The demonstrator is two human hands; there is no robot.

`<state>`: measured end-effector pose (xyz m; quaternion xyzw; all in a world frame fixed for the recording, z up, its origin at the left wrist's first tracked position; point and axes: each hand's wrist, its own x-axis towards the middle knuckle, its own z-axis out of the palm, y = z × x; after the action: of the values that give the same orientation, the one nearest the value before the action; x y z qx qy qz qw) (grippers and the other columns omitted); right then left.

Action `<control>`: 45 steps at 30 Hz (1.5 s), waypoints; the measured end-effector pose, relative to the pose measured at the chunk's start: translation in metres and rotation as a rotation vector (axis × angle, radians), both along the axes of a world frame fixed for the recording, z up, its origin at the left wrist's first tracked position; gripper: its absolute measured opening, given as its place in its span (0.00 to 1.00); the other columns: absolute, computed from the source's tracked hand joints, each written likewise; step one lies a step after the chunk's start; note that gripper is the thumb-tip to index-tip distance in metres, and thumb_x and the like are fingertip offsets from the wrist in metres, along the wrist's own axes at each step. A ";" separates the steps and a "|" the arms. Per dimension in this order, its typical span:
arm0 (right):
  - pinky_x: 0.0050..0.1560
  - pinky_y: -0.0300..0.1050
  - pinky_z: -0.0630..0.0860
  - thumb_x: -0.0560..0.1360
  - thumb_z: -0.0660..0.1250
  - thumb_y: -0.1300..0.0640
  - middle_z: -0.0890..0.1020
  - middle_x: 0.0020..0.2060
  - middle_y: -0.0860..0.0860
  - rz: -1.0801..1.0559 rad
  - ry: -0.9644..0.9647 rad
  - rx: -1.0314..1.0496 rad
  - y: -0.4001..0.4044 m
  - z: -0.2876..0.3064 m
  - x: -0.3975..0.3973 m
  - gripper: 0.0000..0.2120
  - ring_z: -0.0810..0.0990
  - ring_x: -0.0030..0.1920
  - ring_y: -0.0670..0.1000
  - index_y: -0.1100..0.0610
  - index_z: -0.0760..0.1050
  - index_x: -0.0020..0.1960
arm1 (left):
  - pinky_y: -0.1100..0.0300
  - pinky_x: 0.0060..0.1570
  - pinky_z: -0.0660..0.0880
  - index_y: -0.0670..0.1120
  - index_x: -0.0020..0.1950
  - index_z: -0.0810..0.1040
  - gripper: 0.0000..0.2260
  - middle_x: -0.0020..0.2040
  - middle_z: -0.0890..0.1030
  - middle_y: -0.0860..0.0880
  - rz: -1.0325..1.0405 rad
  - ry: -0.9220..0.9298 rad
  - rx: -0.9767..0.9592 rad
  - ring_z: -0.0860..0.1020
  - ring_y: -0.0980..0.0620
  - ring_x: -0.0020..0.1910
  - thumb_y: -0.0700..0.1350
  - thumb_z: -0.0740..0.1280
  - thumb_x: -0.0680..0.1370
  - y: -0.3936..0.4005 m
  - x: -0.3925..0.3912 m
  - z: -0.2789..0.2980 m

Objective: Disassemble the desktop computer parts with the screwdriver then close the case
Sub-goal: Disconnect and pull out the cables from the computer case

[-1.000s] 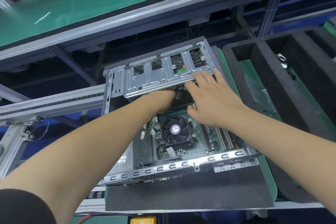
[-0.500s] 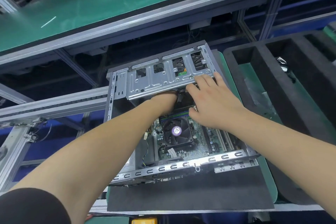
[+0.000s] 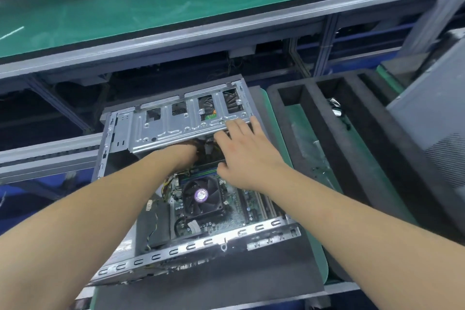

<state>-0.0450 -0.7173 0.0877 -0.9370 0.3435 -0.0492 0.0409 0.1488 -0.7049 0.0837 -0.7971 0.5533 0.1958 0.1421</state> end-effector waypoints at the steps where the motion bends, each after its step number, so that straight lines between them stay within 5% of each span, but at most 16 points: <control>1: 0.80 0.69 0.49 0.77 0.62 0.45 0.68 0.73 0.60 0.000 -0.003 -0.003 -0.001 -0.003 0.000 0.25 0.62 0.75 0.62 0.55 0.68 0.70 | 0.43 0.71 0.64 0.38 0.73 0.72 0.19 0.73 0.72 0.35 -0.033 -0.038 -0.004 0.70 0.36 0.72 0.45 0.57 0.85 -0.002 0.004 -0.008; 4: 0.80 0.69 0.49 0.76 0.63 0.45 0.68 0.73 0.59 0.003 0.001 0.009 -0.001 -0.004 0.000 0.25 0.62 0.75 0.62 0.55 0.68 0.70 | 0.46 0.69 0.66 0.38 0.71 0.74 0.18 0.71 0.74 0.36 -0.016 0.006 -0.009 0.72 0.37 0.70 0.45 0.58 0.85 0.001 -0.002 -0.008; 8: 0.81 0.65 0.47 0.77 0.63 0.47 0.67 0.76 0.58 -0.028 -0.035 0.090 0.000 0.005 0.000 0.26 0.60 0.78 0.59 0.55 0.67 0.73 | 0.54 0.54 0.73 0.41 0.56 0.77 0.18 0.61 0.81 0.38 -0.047 0.128 0.025 0.78 0.43 0.53 0.55 0.59 0.85 0.007 -0.014 -0.002; 12: 0.81 0.62 0.48 0.78 0.64 0.50 0.70 0.75 0.57 -0.046 -0.102 0.163 -0.002 0.014 -0.001 0.23 0.63 0.77 0.57 0.55 0.71 0.72 | 0.54 0.69 0.66 0.45 0.78 0.65 0.29 0.77 0.68 0.44 0.005 0.374 0.065 0.70 0.45 0.73 0.62 0.57 0.83 0.044 -0.016 0.017; 14: 0.80 0.59 0.54 0.78 0.65 0.55 0.76 0.69 0.56 -0.067 -0.165 0.216 -0.004 0.022 -0.006 0.18 0.69 0.72 0.57 0.56 0.75 0.66 | 0.57 0.68 0.64 0.49 0.79 0.66 0.28 0.77 0.67 0.50 -0.003 0.391 0.136 0.69 0.51 0.72 0.62 0.58 0.83 0.051 -0.014 0.043; 16: 0.71 0.56 0.67 0.78 0.64 0.59 0.80 0.59 0.56 -0.092 -0.254 0.276 -0.008 0.029 -0.014 0.12 0.74 0.63 0.58 0.59 0.79 0.59 | 0.54 0.69 0.71 0.53 0.71 0.75 0.22 0.70 0.77 0.50 -0.010 0.289 0.076 0.77 0.48 0.67 0.62 0.59 0.82 0.046 -0.016 0.067; 18: 0.60 0.54 0.74 0.78 0.63 0.62 0.80 0.55 0.56 -0.137 -0.360 0.321 -0.014 0.035 -0.029 0.08 0.74 0.59 0.58 0.59 0.79 0.54 | 0.48 0.59 0.79 0.52 0.55 0.84 0.16 0.51 0.87 0.50 0.014 0.302 -0.099 0.84 0.46 0.52 0.59 0.61 0.81 0.034 -0.031 0.085; 21: 0.55 0.53 0.75 0.79 0.62 0.62 0.79 0.52 0.54 -0.197 -0.423 0.292 -0.034 0.039 -0.067 0.07 0.73 0.58 0.56 0.58 0.78 0.51 | 0.56 0.41 0.77 0.54 0.43 0.83 0.12 0.37 0.84 0.55 -0.023 0.222 -0.385 0.81 0.52 0.37 0.53 0.63 0.80 0.016 -0.078 0.101; 24: 0.51 0.51 0.73 0.79 0.61 0.61 0.80 0.53 0.52 -0.263 -0.421 0.291 -0.067 0.034 -0.115 0.08 0.74 0.58 0.54 0.56 0.78 0.53 | 0.62 0.34 0.69 0.56 0.46 0.82 0.09 0.39 0.82 0.57 -0.063 0.256 -0.531 0.78 0.56 0.35 0.51 0.62 0.80 -0.009 -0.140 0.099; 31: 0.43 0.50 0.72 0.82 0.61 0.60 0.80 0.49 0.54 -0.448 -0.307 0.438 -0.157 -0.041 -0.225 0.05 0.79 0.48 0.59 0.57 0.76 0.52 | 0.60 0.51 0.71 0.53 0.61 0.81 0.13 0.60 0.82 0.55 -0.036 0.448 -0.442 0.78 0.52 0.53 0.46 0.61 0.82 -0.107 -0.282 0.038; 37: 0.62 0.50 0.72 0.81 0.62 0.67 0.74 0.66 0.62 -0.539 -0.044 0.588 -0.233 -0.134 -0.252 0.15 0.76 0.65 0.61 0.64 0.69 0.68 | 0.65 0.40 0.71 0.54 0.62 0.80 0.13 0.61 0.80 0.55 0.296 0.659 -0.414 0.79 0.55 0.48 0.45 0.61 0.82 -0.158 -0.322 -0.025; 41: 0.63 0.52 0.70 0.85 0.54 0.63 0.69 0.71 0.63 -0.627 -0.086 0.620 -0.267 -0.170 -0.236 0.20 0.72 0.69 0.64 0.64 0.61 0.76 | 0.77 0.38 0.68 0.56 0.59 0.80 0.11 0.57 0.81 0.57 0.422 0.692 -0.425 0.79 0.61 0.49 0.45 0.61 0.82 -0.169 -0.323 -0.051; 45: 0.64 0.54 0.75 0.84 0.54 0.65 0.61 0.77 0.66 -0.704 -0.066 0.584 -0.295 -0.194 -0.219 0.27 0.67 0.75 0.64 0.68 0.52 0.80 | 0.76 0.32 0.69 0.59 0.52 0.80 0.10 0.49 0.81 0.59 0.564 0.747 -0.491 0.78 0.63 0.39 0.45 0.62 0.81 -0.174 -0.321 -0.074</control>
<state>-0.2643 -1.0118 -0.1059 -0.7104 0.6389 0.0088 0.2949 -0.1718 -0.8792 0.0101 -0.8007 0.3596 0.3617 -0.3141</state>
